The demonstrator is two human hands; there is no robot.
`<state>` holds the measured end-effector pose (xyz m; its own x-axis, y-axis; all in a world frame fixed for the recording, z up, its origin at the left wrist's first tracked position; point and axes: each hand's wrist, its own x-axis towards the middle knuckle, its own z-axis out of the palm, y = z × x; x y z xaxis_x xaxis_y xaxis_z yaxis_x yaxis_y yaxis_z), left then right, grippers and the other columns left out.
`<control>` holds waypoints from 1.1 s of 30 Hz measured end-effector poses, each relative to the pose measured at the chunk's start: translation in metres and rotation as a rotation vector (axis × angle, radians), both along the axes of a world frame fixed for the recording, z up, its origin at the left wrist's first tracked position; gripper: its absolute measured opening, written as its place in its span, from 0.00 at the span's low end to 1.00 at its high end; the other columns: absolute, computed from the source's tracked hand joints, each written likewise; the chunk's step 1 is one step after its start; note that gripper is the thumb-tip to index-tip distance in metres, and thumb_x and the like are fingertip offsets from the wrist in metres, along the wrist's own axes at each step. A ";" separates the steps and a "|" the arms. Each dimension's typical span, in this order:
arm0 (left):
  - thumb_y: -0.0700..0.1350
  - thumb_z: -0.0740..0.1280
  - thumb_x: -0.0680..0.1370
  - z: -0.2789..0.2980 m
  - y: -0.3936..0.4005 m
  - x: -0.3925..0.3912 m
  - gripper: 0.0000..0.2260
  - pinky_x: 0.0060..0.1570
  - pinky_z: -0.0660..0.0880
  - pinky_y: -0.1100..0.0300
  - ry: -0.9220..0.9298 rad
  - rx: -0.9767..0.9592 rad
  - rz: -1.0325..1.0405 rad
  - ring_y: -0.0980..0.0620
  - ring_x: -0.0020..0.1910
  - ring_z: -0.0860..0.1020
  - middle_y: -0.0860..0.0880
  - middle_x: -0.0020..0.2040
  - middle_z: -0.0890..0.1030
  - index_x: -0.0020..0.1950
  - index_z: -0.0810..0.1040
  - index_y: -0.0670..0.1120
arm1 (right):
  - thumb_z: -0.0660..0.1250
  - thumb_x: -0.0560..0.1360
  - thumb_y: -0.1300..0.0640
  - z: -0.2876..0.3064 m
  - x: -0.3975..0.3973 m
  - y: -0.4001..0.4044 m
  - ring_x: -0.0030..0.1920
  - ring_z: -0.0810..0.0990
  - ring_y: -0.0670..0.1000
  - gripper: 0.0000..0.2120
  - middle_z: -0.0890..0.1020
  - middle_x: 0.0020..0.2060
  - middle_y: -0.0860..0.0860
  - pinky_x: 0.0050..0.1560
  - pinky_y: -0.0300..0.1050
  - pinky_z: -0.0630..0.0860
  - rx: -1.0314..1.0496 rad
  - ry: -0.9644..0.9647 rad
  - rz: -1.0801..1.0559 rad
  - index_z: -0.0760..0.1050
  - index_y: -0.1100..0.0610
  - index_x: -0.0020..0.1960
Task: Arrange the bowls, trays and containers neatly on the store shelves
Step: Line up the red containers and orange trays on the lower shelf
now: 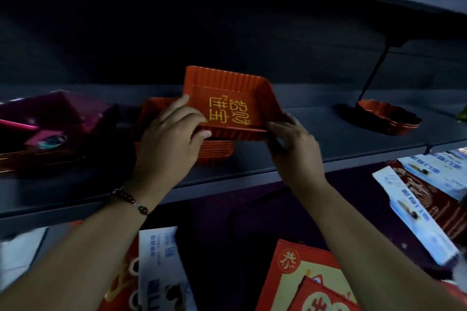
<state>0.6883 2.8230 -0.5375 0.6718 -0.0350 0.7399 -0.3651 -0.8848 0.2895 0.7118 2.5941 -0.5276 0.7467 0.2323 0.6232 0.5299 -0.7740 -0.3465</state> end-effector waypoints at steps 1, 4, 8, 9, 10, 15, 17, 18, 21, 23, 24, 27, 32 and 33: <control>0.45 0.70 0.76 -0.001 0.011 -0.001 0.07 0.65 0.68 0.51 0.001 -0.005 0.014 0.50 0.71 0.68 0.50 0.56 0.81 0.52 0.81 0.44 | 0.68 0.76 0.61 -0.003 0.003 0.013 0.63 0.75 0.50 0.11 0.80 0.59 0.47 0.57 0.54 0.77 0.007 0.002 0.015 0.80 0.52 0.57; 0.45 0.69 0.77 -0.008 0.038 -0.006 0.08 0.66 0.65 0.57 0.028 -0.025 0.056 0.51 0.71 0.66 0.50 0.57 0.81 0.53 0.81 0.44 | 0.65 0.76 0.60 -0.013 0.011 0.044 0.66 0.74 0.50 0.12 0.80 0.58 0.45 0.55 0.54 0.78 0.065 0.012 0.086 0.79 0.51 0.58; 0.49 0.66 0.78 -0.020 0.067 -0.007 0.10 0.67 0.63 0.59 0.121 -0.059 0.108 0.54 0.72 0.65 0.51 0.60 0.80 0.56 0.80 0.45 | 0.67 0.73 0.65 -0.022 0.017 0.075 0.72 0.66 0.52 0.20 0.77 0.63 0.45 0.64 0.52 0.72 0.041 0.069 0.112 0.76 0.51 0.63; 0.50 0.65 0.79 -0.022 0.071 -0.007 0.11 0.67 0.63 0.58 0.149 -0.071 0.105 0.55 0.73 0.64 0.52 0.62 0.79 0.57 0.80 0.46 | 0.67 0.74 0.66 -0.025 0.019 0.079 0.71 0.68 0.52 0.21 0.77 0.63 0.45 0.63 0.53 0.74 0.021 0.102 0.110 0.76 0.50 0.63; 0.50 0.63 0.80 -0.024 0.075 -0.007 0.12 0.68 0.62 0.57 0.176 -0.077 0.092 0.55 0.73 0.63 0.52 0.64 0.77 0.59 0.80 0.47 | 0.67 0.74 0.65 -0.026 0.020 0.082 0.71 0.68 0.52 0.21 0.77 0.64 0.45 0.62 0.55 0.75 0.001 0.131 0.120 0.76 0.50 0.63; 0.57 0.57 0.80 -0.026 0.083 -0.006 0.19 0.68 0.61 0.56 0.309 -0.021 0.013 0.55 0.75 0.59 0.54 0.67 0.75 0.63 0.78 0.50 | 0.60 0.80 0.57 -0.017 0.018 0.073 0.75 0.56 0.49 0.17 0.69 0.71 0.47 0.74 0.55 0.59 -0.015 0.329 0.200 0.72 0.47 0.68; 0.60 0.55 0.80 -0.025 0.081 -0.008 0.22 0.69 0.59 0.55 0.360 0.006 0.038 0.55 0.76 0.56 0.54 0.69 0.73 0.66 0.76 0.50 | 0.60 0.80 0.52 -0.022 0.010 0.072 0.77 0.49 0.49 0.24 0.58 0.76 0.45 0.74 0.56 0.59 -0.099 0.341 0.173 0.60 0.44 0.75; 0.61 0.55 0.80 -0.025 0.079 -0.010 0.24 0.71 0.57 0.55 0.372 0.017 0.058 0.54 0.77 0.54 0.53 0.71 0.71 0.68 0.73 0.49 | 0.61 0.79 0.50 -0.027 0.004 0.073 0.77 0.47 0.50 0.29 0.52 0.78 0.45 0.72 0.57 0.62 -0.131 0.325 0.161 0.53 0.43 0.77; 0.61 0.53 0.80 -0.026 0.071 -0.016 0.29 0.75 0.48 0.53 0.400 0.051 0.100 0.49 0.78 0.49 0.48 0.77 0.61 0.76 0.61 0.46 | 0.63 0.78 0.48 -0.032 -0.008 0.078 0.78 0.47 0.54 0.39 0.42 0.78 0.45 0.71 0.59 0.64 -0.185 0.356 0.093 0.40 0.42 0.78; 0.62 0.52 0.80 -0.027 0.069 -0.020 0.33 0.75 0.42 0.52 0.424 0.075 0.126 0.47 0.78 0.46 0.46 0.79 0.53 0.79 0.52 0.45 | 0.62 0.78 0.46 -0.025 -0.014 0.082 0.78 0.44 0.54 0.40 0.39 0.77 0.46 0.75 0.56 0.57 -0.246 0.389 0.022 0.37 0.45 0.78; 0.62 0.52 0.80 -0.027 0.068 -0.021 0.34 0.76 0.41 0.51 0.429 0.089 0.141 0.47 0.78 0.44 0.45 0.79 0.51 0.79 0.50 0.44 | 0.61 0.79 0.46 -0.020 -0.018 0.084 0.77 0.43 0.54 0.39 0.39 0.77 0.47 0.75 0.53 0.52 -0.294 0.401 -0.003 0.36 0.47 0.78; 0.61 0.54 0.80 -0.028 0.057 -0.034 0.35 0.76 0.41 0.50 0.419 0.113 0.159 0.46 0.78 0.42 0.44 0.79 0.48 0.79 0.47 0.43 | 0.58 0.80 0.46 -0.011 -0.028 0.083 0.77 0.40 0.54 0.38 0.38 0.77 0.50 0.74 0.47 0.44 -0.404 0.414 -0.023 0.34 0.51 0.77; 0.59 0.53 0.81 -0.022 0.037 -0.066 0.34 0.75 0.38 0.52 0.545 0.205 0.164 0.48 0.77 0.36 0.46 0.79 0.39 0.79 0.41 0.46 | 0.57 0.80 0.47 -0.010 -0.058 0.047 0.77 0.41 0.52 0.36 0.45 0.78 0.48 0.75 0.45 0.42 -0.451 0.478 0.002 0.37 0.49 0.78; 0.59 0.52 0.81 -0.015 0.033 -0.071 0.33 0.75 0.38 0.53 0.578 0.242 0.163 0.49 0.77 0.36 0.47 0.79 0.38 0.79 0.40 0.47 | 0.58 0.80 0.47 -0.009 -0.066 0.039 0.77 0.41 0.52 0.36 0.45 0.78 0.48 0.75 0.45 0.41 -0.480 0.491 0.011 0.38 0.49 0.78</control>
<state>0.6175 2.8563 -0.5525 0.9703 -0.0188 0.2411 -0.0650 -0.9806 0.1849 0.6455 2.6329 -0.5361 0.9125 0.4071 0.0391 0.4076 -0.8974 -0.1690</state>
